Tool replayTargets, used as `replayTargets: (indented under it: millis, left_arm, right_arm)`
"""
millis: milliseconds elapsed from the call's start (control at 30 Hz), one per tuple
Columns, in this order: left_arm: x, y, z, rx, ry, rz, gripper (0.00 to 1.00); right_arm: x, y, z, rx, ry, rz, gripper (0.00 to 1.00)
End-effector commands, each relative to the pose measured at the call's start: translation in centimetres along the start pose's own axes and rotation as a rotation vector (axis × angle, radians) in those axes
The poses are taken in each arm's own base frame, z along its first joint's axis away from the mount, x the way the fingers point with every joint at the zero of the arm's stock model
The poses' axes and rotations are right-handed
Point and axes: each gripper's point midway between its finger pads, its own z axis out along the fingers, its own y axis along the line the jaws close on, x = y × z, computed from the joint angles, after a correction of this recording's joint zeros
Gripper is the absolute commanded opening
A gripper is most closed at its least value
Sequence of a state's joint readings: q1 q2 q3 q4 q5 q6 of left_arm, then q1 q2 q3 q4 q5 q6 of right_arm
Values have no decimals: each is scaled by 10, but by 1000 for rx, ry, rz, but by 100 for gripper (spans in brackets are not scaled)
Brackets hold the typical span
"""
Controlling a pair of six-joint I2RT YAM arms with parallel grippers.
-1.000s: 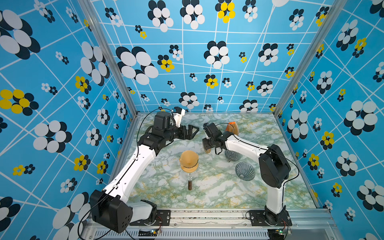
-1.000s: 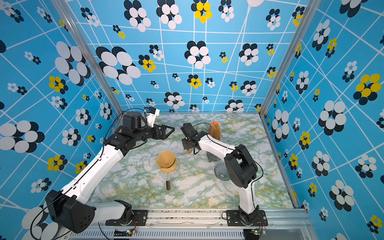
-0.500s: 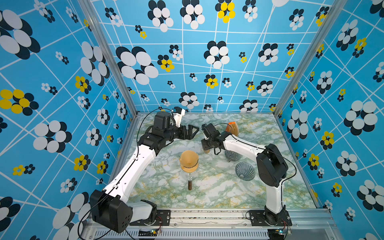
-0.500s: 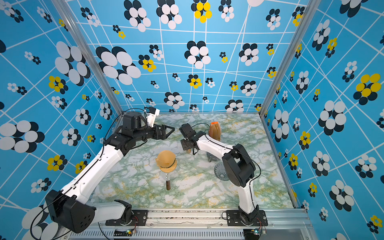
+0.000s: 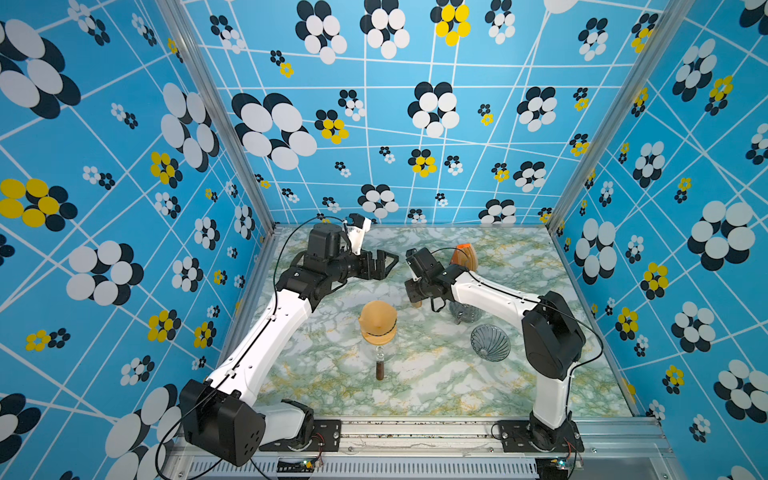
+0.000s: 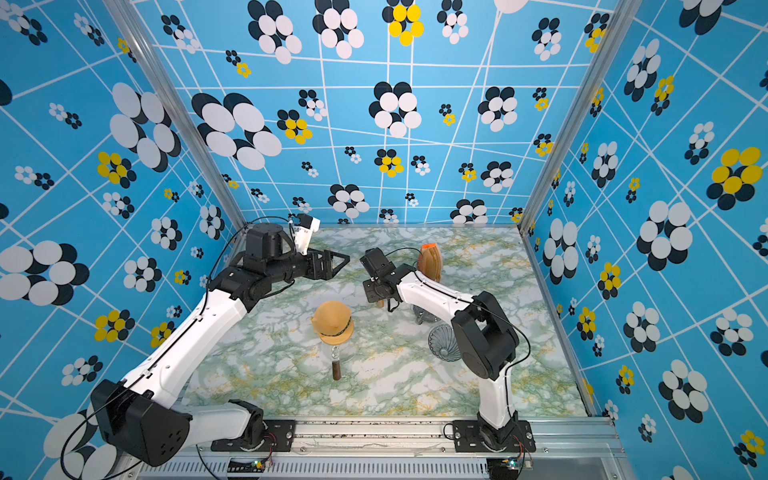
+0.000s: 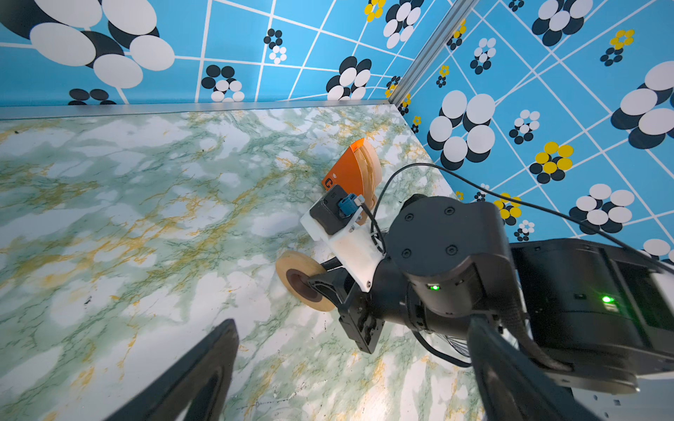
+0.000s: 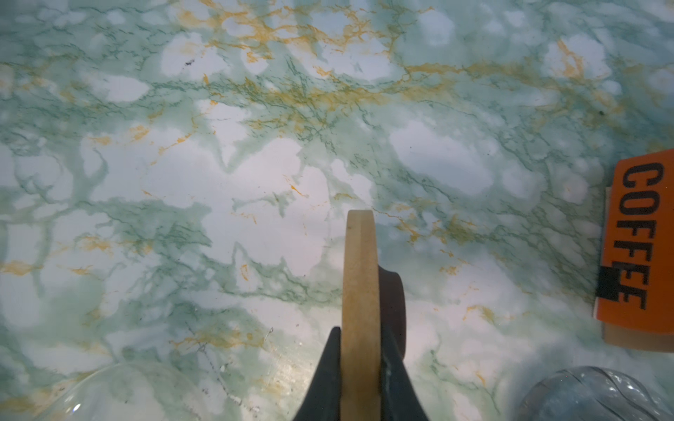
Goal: Place the coffee filter in the dripper
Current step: 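Lift the bamboo ring upright with the right gripper, then carry the bamboo ring over the glass pitcher with the right gripper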
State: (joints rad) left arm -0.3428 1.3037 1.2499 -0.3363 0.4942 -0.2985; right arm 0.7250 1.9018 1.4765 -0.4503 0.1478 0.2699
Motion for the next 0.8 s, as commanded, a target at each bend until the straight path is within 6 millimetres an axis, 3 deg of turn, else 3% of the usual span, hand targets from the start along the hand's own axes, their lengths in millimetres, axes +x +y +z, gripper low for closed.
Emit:
replayTargets:
  millis: [0, 333, 767]
  left_arm:
    - [-2, -17, -10, 44, -23, 65, 99]
    - [19, -56, -2, 161, 34, 184, 99]
    - [44, -81, 13, 218, 92, 248, 99]
  right_arm:
    - [-13, -5, -33, -37, -64, 49, 15]
    - [-4, -36, -85, -160, -118, 191, 14]
    - [17, -93, -143, -423, -233, 516, 15]
